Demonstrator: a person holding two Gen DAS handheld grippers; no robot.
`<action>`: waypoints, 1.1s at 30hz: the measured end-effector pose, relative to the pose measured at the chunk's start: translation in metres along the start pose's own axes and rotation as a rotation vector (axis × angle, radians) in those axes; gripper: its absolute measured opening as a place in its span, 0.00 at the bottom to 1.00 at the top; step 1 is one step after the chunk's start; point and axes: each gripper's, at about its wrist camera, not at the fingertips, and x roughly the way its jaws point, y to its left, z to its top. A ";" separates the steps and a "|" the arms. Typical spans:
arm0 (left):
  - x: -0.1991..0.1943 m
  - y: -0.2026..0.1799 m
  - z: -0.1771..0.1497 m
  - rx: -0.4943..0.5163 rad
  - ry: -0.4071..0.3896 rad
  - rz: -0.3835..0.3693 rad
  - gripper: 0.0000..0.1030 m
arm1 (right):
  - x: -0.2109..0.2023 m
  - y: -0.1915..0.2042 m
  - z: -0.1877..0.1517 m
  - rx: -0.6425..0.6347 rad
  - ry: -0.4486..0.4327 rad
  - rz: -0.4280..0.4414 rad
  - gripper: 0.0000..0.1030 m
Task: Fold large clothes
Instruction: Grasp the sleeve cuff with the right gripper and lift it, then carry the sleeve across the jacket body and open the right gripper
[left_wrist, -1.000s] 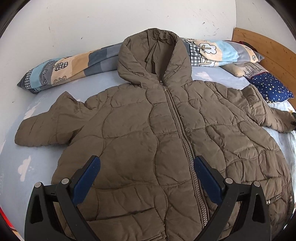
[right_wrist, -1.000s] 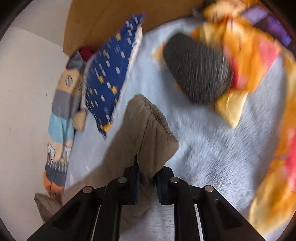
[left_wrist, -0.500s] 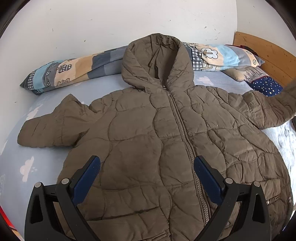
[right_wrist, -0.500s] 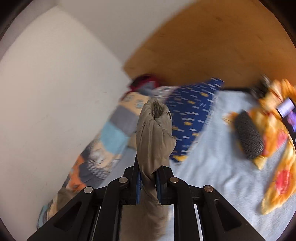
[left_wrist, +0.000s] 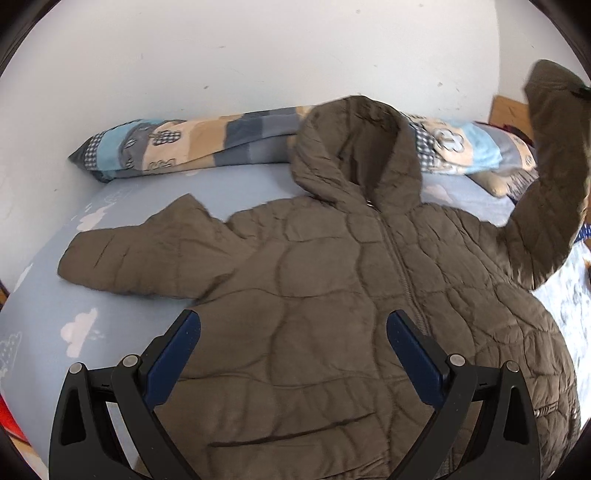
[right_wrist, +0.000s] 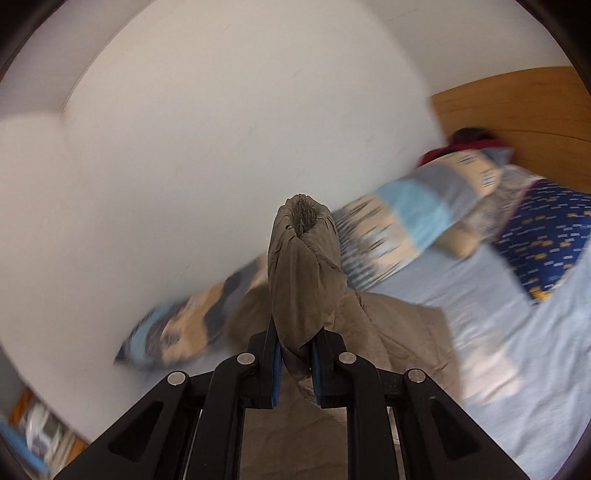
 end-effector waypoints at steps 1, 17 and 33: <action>-0.001 0.007 0.001 -0.009 -0.005 0.008 0.98 | 0.017 0.022 -0.014 -0.035 0.040 0.023 0.13; 0.001 0.056 0.005 -0.113 0.017 0.081 0.98 | 0.226 0.064 -0.249 -0.194 0.618 0.005 0.14; 0.003 0.048 0.007 -0.113 0.015 0.064 0.98 | 0.159 0.016 -0.148 -0.038 0.419 0.046 0.50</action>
